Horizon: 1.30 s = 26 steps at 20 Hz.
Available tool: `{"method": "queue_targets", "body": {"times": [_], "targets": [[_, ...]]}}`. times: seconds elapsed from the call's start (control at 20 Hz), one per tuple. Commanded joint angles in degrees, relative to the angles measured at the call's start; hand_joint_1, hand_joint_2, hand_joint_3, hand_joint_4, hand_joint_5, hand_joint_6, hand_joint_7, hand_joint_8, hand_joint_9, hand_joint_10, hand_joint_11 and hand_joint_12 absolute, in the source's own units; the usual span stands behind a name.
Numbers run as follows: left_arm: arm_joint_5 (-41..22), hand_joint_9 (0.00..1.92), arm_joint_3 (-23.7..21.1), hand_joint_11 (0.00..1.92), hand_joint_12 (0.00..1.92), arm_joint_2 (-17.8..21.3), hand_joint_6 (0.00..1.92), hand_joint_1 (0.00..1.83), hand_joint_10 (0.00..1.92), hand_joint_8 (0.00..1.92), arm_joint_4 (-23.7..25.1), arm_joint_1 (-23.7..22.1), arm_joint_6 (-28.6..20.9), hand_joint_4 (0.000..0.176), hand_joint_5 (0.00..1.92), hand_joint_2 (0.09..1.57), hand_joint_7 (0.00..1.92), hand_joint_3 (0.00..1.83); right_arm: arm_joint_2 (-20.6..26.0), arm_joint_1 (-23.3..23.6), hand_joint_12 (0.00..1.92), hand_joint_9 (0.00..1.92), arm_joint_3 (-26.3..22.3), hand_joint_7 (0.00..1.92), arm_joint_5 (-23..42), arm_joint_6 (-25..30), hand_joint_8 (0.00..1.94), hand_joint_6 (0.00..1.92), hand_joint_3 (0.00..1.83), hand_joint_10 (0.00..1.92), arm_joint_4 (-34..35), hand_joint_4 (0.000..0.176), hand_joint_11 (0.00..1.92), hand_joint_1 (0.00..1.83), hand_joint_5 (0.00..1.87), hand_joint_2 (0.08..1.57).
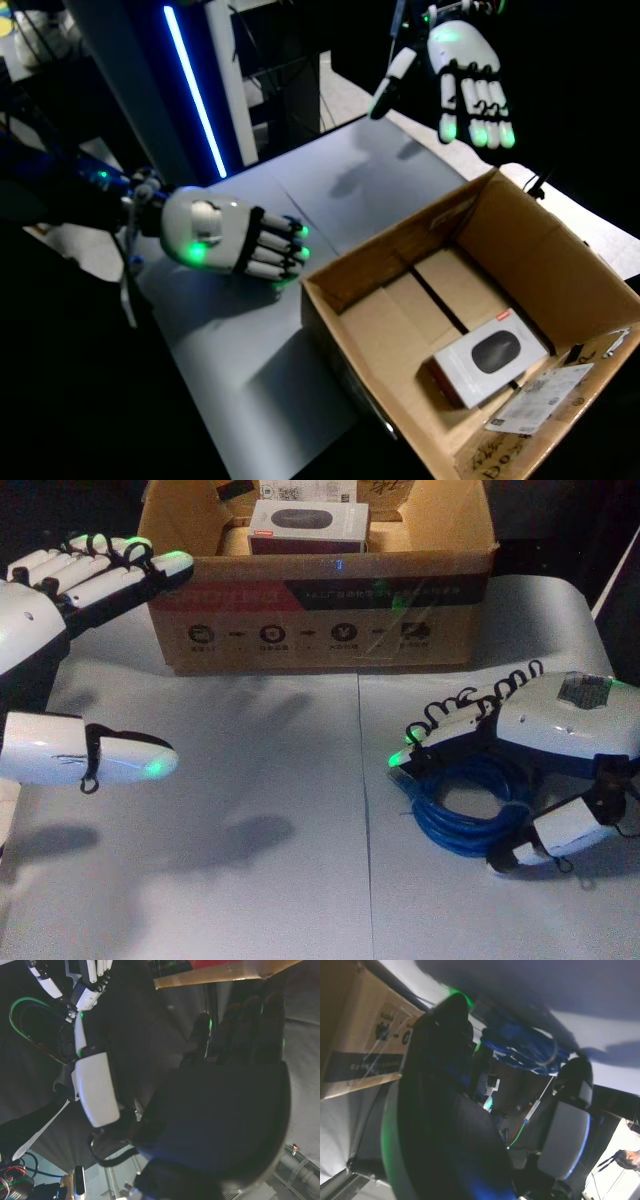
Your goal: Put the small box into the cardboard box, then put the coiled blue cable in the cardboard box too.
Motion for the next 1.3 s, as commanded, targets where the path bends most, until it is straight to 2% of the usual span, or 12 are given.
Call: {"method": "queue_targets", "body": {"times": [0.0,0.1,0.25,0.45,0.5,0.55,0.6,0.65,0.8,0.85,1.0,1.25], "targets": [[-6.97,0.0,-0.02,0.0,0.0,-0.29,0.0,0.46,0.0,0.0,-0.37,-0.2,-0.16,0.176,0.04,0.88,0.02,0.0,-1.0,-0.13,1.42,0.39,-0.18,0.36,-0.31,-0.6,0.0,0.0,0.0,0.5,-1.52,0.138,0.18,1.2,0.46,0.85],[-7.02,0.0,-0.02,0.0,0.0,-0.28,0.0,0.47,0.0,0.01,-0.38,-0.18,-0.28,0.176,0.04,0.88,0.02,0.0,-1.11,-0.15,1.07,0.33,-0.22,0.19,-0.47,-0.6,0.0,0.0,0.0,0.07,-1.53,0.176,0.01,1.1,0.26,0.78],[-7.15,0.0,-0.03,0.0,0.0,-0.29,0.0,0.48,0.0,0.0,-0.41,-0.09,-0.69,0.176,0.04,0.87,0.03,0.0,-1.46,-0.18,0.71,0.24,-0.22,0.1,-0.61,-0.6,0.01,0.0,0.0,0.01,-1.59,0.176,0.0,1.07,0.21,0.79],[-7.46,0.0,-0.03,0.0,0.0,-0.28,0.0,0.45,0.0,0.0,-0.47,0.19,-0.99,0.176,0.04,0.88,0.03,0.0,-1.53,-0.32,1.1,0.43,-0.26,0.25,-0.61,-0.6,0.01,0.0,0.0,0.03,-1.59,0.172,0.1,1.13,0.29,0.86],[-7.57,0.0,-0.03,0.0,0.0,-0.28,0.0,0.47,0.0,0.0,-0.51,0.25,-1.07,0.176,0.04,0.87,0.03,0.0,-1.52,-0.32,1.27,0.54,-0.26,0.32,-0.61,-0.6,0.01,0.0,0.0,0.06,-1.59,0.155,0.19,1.15,0.33,0.89],[-7.6,0.0,-0.03,0.0,0.0,-0.28,0.0,0.49,0.0,0.0,-0.53,0.28,-1.11,0.176,0.05,0.87,0.03,0.0,-1.52,-0.32,1.32,0.66,-0.26,0.42,-0.61,-0.6,0.03,0.01,0.0,0.12,-1.59,0.094,0.25,1.22,0.45,0.91],[-7.62,0.0,-0.03,0.0,0.0,-0.28,0.0,0.5,0.0,0.0,-0.53,0.29,-1.13,0.176,0.05,0.88,0.03,0.0,-1.52,-0.32,1.35,0.67,-0.26,0.43,-0.61,-0.6,0.03,0.01,0.0,0.14,-1.59,0.085,0.32,1.23,0.47,0.91],[-7.68,0.0,-0.03,0.0,0.0,-0.28,0.01,0.48,0.0,0.0,-0.53,0.32,-1.17,0.176,0.06,0.88,0.03,0.0,-1.51,-0.32,1.51,0.53,-0.25,0.53,-0.61,-0.6,0.03,0.0,0.0,0.92,-1.59,0.051,0.44,1.35,0.56,0.98],[-7.78,0.0,-0.02,0.0,0.0,-0.28,0.0,0.49,0.0,0.0,-0.58,0.36,-1.25,0.176,0.06,0.87,0.03,0.0,-1.44,-0.32,1.67,0.71,-0.25,0.26,-0.61,-0.6,1.48,0.04,0.0,1.73,-1.58,0.0,0.86,1.61,0.83,1.07],[-7.78,0.0,-0.02,0.0,0.0,-0.28,0.0,0.49,0.0,0.0,-0.58,0.36,-1.26,0.176,0.06,0.87,0.03,0.0,-1.38,-0.31,1.9,0.78,-0.24,0.21,-0.6,-0.6,1.89,0.65,0.0,1.91,-1.58,0.0,1.07,1.64,0.69,1.13],[-7.82,0.01,-0.02,0.0,0.0,-0.28,0.0,0.49,0.0,0.0,-0.59,0.39,-1.28,0.176,0.06,0.87,0.04,0.0,-1.14,-0.27,1.92,1.17,-0.21,0.61,-0.58,-0.6,1.94,1.74,0.01,1.92,-1.46,0.0,1.49,1.59,0.51,1.24],[-7.91,0.01,-0.02,0.0,0.0,-0.29,0.0,0.49,0.0,0.0,-0.61,0.41,-1.29,0.176,0.07,0.88,0.04,0.0,-1.13,-0.19,1.92,1.33,0.08,0.96,0.21,-0.6,1.94,1.92,0.0,1.92,-0.51,0.0,1.63,1.54,0.82,1.23]]}}
